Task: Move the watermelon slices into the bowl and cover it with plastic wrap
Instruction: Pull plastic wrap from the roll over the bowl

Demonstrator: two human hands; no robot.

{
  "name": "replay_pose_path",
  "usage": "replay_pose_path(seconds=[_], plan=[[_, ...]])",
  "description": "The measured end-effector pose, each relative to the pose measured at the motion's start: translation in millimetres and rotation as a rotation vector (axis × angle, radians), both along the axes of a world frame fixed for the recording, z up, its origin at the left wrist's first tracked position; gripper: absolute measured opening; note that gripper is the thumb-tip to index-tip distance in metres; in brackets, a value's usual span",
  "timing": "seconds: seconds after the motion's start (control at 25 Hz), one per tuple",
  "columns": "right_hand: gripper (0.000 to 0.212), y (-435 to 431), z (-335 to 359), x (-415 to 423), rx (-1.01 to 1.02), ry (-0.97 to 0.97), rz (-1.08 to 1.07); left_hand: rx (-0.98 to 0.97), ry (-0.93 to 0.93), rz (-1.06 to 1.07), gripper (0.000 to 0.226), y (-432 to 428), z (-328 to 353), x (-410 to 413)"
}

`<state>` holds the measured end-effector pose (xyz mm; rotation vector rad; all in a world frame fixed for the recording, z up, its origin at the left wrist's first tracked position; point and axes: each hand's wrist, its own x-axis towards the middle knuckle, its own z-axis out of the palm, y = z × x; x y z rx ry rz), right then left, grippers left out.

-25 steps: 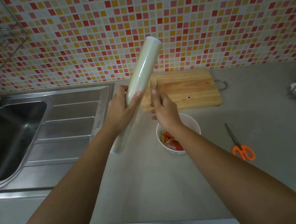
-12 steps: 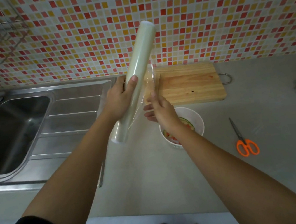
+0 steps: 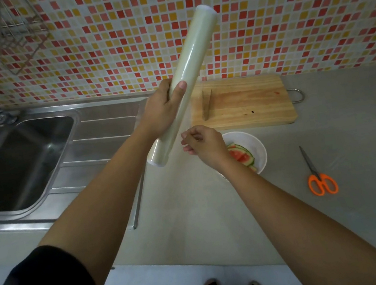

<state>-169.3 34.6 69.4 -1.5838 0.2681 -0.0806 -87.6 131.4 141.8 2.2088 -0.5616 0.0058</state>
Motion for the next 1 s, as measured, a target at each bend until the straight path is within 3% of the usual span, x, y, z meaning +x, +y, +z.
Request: replay_pose_path(seconds=[0.12,0.28,0.44,0.56,0.72,0.84,1.0], plan=[[0.009,-4.2,-0.4,-0.4,-0.099,0.006,-0.054,-0.014,-0.004,0.003,0.04,-0.3,3.7,1.3],[0.008,8.3,-1.8,-9.2,0.092,0.061,0.09,-0.038,0.014,0.024,0.032,-0.1,12.3,1.6],[0.01,13.4,-3.9,-11.1,0.064,-0.008,0.068,-0.057,0.019,0.03,0.033,-0.9,19.6,-1.9],[0.018,8.1,-4.4,-8.2,-0.028,-0.027,0.057,-0.099,0.036,0.019,0.039,0.7,23.9,-1.7],[0.009,-6.6,-10.1,-8.8,-0.131,0.023,0.043,-0.184,0.136,-0.011,0.044,5.8,26.9,2.4],[0.02,-22.3,0.7,-4.4,-0.131,0.044,-0.125,-0.155,0.199,-0.008,0.047,14.4,25.6,6.9],[0.047,-27.5,34.7,12.2,0.061,0.097,-0.334,-0.026,0.235,-0.008,0.06,14.2,22.0,6.7]])
